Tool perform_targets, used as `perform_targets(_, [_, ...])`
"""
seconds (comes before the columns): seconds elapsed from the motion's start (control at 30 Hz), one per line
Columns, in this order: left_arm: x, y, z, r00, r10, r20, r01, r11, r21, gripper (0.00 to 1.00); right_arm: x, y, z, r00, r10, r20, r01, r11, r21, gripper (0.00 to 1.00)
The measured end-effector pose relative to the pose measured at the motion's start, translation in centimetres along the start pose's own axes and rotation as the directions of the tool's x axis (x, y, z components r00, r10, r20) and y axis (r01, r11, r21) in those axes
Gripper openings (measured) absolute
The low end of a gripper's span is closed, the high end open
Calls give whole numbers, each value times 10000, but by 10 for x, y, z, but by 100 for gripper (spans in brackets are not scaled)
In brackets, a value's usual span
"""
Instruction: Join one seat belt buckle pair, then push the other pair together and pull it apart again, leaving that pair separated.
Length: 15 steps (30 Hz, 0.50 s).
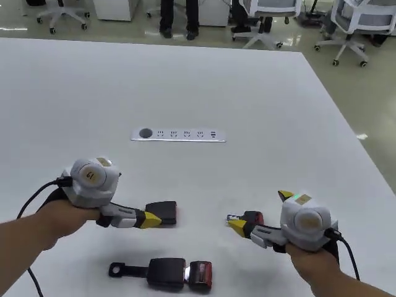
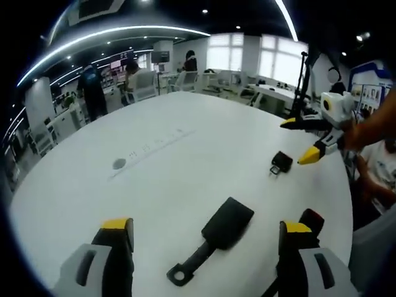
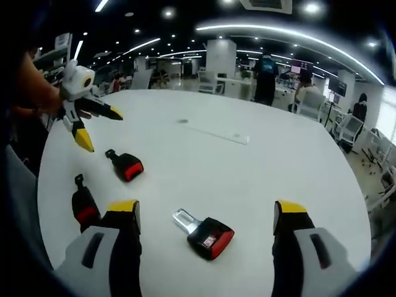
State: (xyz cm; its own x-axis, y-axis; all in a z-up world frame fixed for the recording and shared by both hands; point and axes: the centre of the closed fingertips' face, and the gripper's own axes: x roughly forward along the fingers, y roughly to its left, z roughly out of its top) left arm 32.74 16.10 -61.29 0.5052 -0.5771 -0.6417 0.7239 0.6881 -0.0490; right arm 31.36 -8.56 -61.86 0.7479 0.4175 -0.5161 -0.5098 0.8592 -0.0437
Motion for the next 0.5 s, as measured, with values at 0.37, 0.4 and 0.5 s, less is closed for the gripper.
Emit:
perform_targets(0.37, [-53,-12,-12,9960,480,747,-410,9949,-926,100,-27,22,9,9983,-384,441,381,9992,71,92])
perform_targets(0.4, [-58,-14,-19,9963,497,701,-434,9950,-895,100,-27,22,6,9977,-421,534,408,9989,239,92])
perform_targets(0.5, [-72,-23,-25,9940,558,940,-443,9918,-1201,100,-39,37,5,9968,-465,658,446,9986,299,94])
